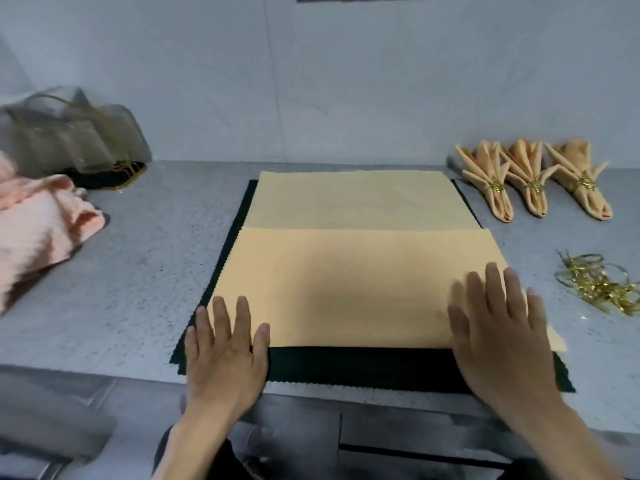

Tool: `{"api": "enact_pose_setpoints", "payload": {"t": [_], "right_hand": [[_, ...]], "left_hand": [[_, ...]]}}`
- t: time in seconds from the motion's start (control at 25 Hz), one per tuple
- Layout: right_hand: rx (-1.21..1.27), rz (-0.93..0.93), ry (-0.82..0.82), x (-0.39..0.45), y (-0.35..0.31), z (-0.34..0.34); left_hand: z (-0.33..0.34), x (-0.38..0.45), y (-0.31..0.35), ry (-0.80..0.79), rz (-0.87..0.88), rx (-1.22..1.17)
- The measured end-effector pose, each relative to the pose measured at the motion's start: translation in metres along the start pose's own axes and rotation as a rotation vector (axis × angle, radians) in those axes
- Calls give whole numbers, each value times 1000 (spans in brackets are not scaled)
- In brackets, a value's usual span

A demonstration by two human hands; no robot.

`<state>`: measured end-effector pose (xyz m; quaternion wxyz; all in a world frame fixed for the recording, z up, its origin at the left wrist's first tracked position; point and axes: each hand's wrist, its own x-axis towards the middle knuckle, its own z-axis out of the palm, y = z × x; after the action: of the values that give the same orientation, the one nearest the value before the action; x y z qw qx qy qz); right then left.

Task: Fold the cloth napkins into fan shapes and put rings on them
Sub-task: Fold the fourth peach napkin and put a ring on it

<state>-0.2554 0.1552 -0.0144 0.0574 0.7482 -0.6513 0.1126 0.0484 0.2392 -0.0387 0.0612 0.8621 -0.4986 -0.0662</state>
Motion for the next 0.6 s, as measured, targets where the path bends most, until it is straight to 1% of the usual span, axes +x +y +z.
{"api": "enact_pose_setpoints", "payload": {"t": [0.04,0.08,0.16,0.24,0.32,0.36,0.4,0.44,0.48,0.52,0.6], "right_hand": [[49,-94,16,3,-26,-7],[124,-199,-10,7,-53,-11],[242,-351,-143,16,-101,-6],[230,-440,-258,24,-133,14],[203,-463,-345,27,-146,30],[200,-460,-360,29,-147,33],[193,-462,-362,28,-147,36],[193,-466,-355,27,-147,36],[204,-465,-346,26,-148,35],[213,-461,-334,26,-148,34],[209,-462,-285,26,-147,42]], "left_hand": [[2,1,-2,5,-7,-2],[3,2,-2,12,-9,-4],[3,1,-2,19,1,9],[0,-1,-3,-14,11,13],[-8,2,-5,-37,0,-40],[-13,9,-4,22,34,-67],[-20,20,-1,156,111,-76],[-27,38,6,307,217,-88],[-35,61,16,373,335,-108],[-44,88,28,311,430,-137],[-55,146,52,44,543,-110]]}}
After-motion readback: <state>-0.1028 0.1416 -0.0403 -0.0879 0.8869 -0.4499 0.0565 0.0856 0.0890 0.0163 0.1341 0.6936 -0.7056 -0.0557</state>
